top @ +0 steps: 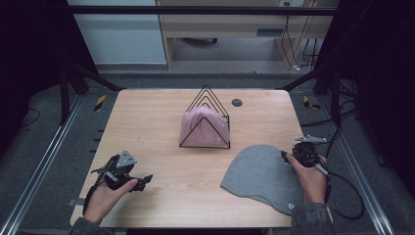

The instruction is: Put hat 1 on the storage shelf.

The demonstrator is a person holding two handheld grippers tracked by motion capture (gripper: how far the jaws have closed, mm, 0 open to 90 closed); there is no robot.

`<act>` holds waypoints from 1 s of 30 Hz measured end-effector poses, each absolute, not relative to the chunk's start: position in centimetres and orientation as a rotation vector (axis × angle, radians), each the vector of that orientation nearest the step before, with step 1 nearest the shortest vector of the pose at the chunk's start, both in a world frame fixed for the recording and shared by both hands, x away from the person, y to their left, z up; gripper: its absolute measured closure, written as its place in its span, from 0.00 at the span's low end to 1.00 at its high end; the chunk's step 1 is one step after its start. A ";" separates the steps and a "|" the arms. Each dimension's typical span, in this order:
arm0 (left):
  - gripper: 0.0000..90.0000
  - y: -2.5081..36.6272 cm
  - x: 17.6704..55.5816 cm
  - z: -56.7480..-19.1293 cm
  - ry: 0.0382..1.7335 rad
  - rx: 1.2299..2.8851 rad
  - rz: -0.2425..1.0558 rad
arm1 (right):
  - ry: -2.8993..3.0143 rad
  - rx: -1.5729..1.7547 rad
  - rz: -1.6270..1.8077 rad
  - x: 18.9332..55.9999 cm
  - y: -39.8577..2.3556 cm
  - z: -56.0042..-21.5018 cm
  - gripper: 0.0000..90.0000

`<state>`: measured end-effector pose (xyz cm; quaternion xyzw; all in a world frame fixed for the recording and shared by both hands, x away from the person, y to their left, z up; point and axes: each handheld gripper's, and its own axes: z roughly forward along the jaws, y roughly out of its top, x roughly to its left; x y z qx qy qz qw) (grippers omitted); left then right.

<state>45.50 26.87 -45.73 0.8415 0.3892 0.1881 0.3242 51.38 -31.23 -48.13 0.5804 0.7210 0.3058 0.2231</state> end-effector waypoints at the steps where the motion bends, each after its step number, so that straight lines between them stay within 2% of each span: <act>1: 0.12 27.0 45.6 -45.8 1.039 2.200 0.491 | 1.999 1.603 0.838 51.4 -31.1 -48.3 0.51; 3: 0.12 27.2 45.8 -45.9 1.044 2.190 0.476 | 2.011 1.604 0.827 51.5 -30.9 -48.4 0.48; 10: 0.12 27.4 46.3 -46.4 1.069 2.205 0.472 | 2.049 1.598 0.801 51.7 -30.3 -49.0 0.47; 13: 0.12 27.4 46.3 -46.6 1.071 2.209 0.465 | 2.065 1.596 0.792 51.8 -30.2 -49.1 0.51; 19: 0.12 27.2 46.4 -46.6 1.063 2.214 0.464 | 2.093 1.584 0.795 51.6 -30.1 -49.1 0.66; 25: 0.12 26.8 46.5 -46.8 1.048 2.241 0.450 | 2.146 1.562 0.827 51.5 -29.8 -49.0 0.88; 27: 0.12 26.8 46.5 -46.8 1.045 2.241 0.448 | 2.156 1.548 0.826 51.4 -29.6 -48.9 0.92; 30: 0.12 26.9 46.5 -46.8 1.052 2.237 0.443 | 2.151 1.544 0.852 51.1 -29.6 -48.6 0.93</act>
